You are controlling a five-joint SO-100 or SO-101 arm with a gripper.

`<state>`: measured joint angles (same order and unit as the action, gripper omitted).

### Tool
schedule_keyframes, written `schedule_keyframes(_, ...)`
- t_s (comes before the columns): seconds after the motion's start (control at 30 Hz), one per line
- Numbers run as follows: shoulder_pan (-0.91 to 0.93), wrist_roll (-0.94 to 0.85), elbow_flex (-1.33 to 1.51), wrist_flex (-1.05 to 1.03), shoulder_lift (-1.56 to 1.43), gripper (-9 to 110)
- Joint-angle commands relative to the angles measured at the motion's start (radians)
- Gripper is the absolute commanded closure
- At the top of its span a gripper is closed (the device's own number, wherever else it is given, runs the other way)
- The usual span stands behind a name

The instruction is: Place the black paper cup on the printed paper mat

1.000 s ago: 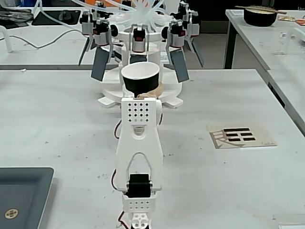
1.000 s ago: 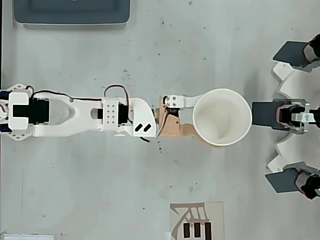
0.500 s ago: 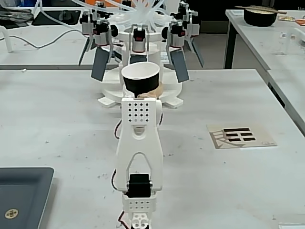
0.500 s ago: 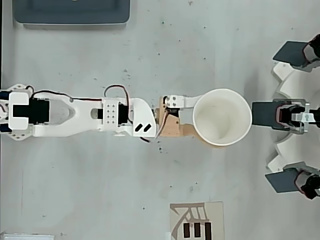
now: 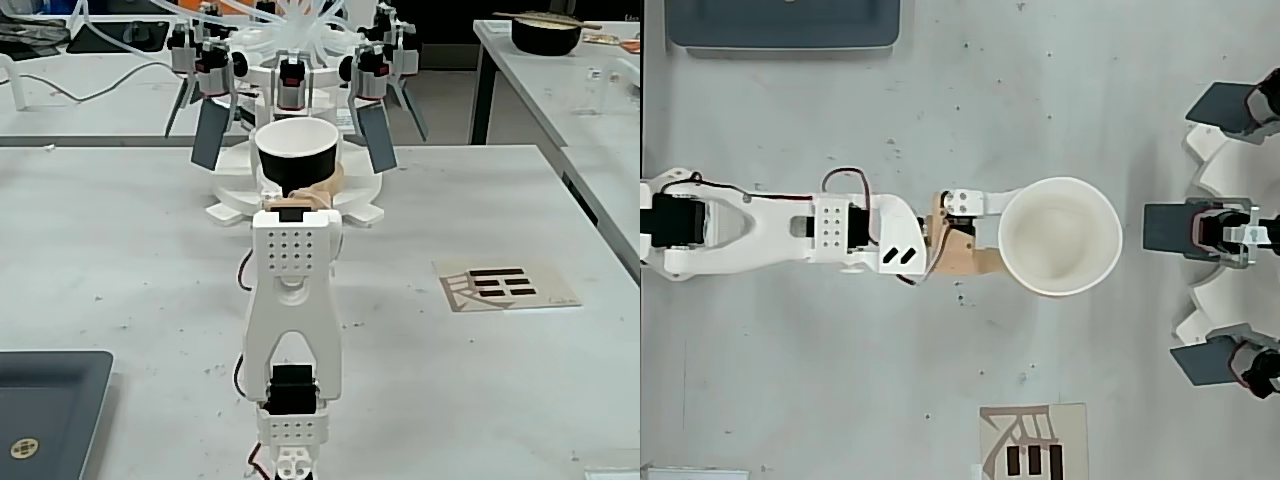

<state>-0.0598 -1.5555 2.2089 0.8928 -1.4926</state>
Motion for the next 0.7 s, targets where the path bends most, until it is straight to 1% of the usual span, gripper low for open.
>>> schedule_keyframes(0.0, 0.015, 0.012, 0.034, 0.028, -0.107, 93)
schedule_keyframes(0.67, 0.020, 0.038, 0.558, 0.261, -0.394, 92)
